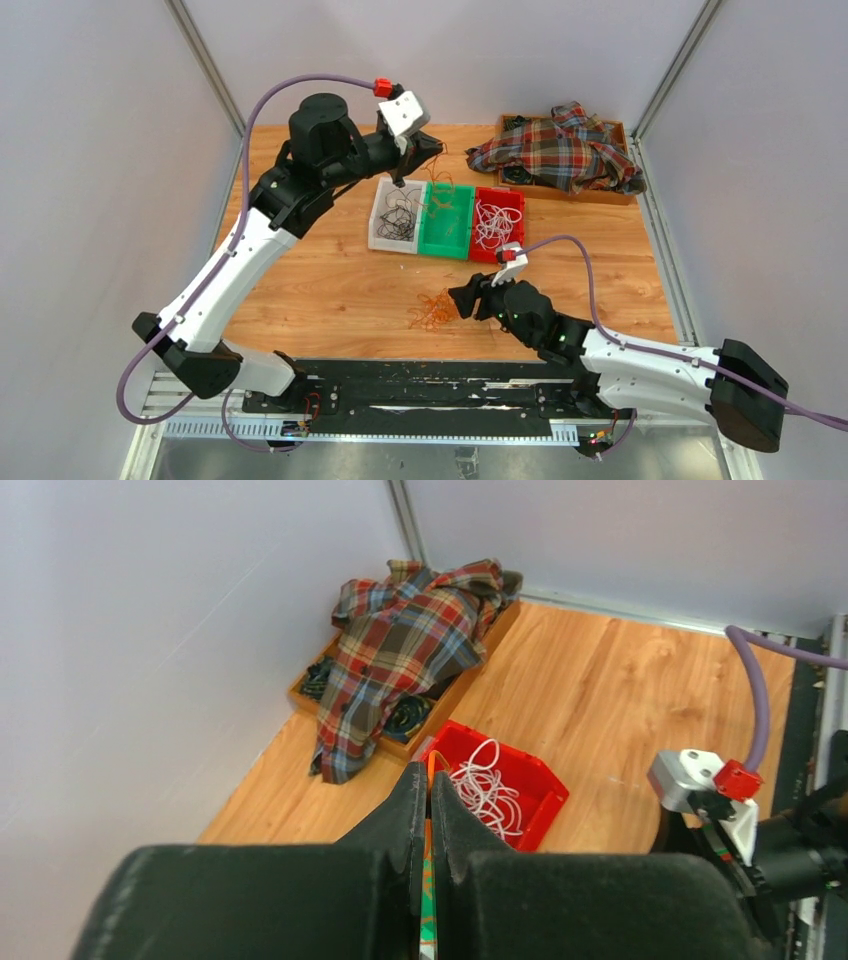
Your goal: Untangle the cables
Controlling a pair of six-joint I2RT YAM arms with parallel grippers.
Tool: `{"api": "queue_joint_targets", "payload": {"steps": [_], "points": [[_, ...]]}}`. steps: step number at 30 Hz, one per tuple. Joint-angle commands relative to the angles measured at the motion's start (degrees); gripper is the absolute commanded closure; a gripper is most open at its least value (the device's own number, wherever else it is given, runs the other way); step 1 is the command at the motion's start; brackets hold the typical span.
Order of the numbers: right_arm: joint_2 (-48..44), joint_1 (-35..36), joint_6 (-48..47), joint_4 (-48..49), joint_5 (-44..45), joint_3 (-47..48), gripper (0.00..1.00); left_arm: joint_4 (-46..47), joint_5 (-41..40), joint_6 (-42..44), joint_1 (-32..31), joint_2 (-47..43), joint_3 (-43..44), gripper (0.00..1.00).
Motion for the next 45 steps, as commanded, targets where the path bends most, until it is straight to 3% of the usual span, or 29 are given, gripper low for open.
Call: {"api": "queue_joint_targets", "payload": {"steps": [1,20,28,45], "points": [[-3.2,-0.7,7.1,-4.7,0.0,-3.7,0.43,4.7,-2.5,2.1,-0.5,2.0,0.2,1.00],[-20.0,-0.7,10.0,-11.6,1.5,-10.1,0.45,7.6,-9.1,10.2,-0.6,10.8,-1.5,1.00],[-22.4,-0.7,10.0,-13.8,2.3,-9.9,0.46,8.1,-11.4,12.3,-0.5,14.1,-1.9,1.00],[-22.2,-0.7,9.5,-14.2,3.2,-8.9,0.46,5.7,-9.7,4.7,-2.4,23.2,-0.2,1.00]]}}
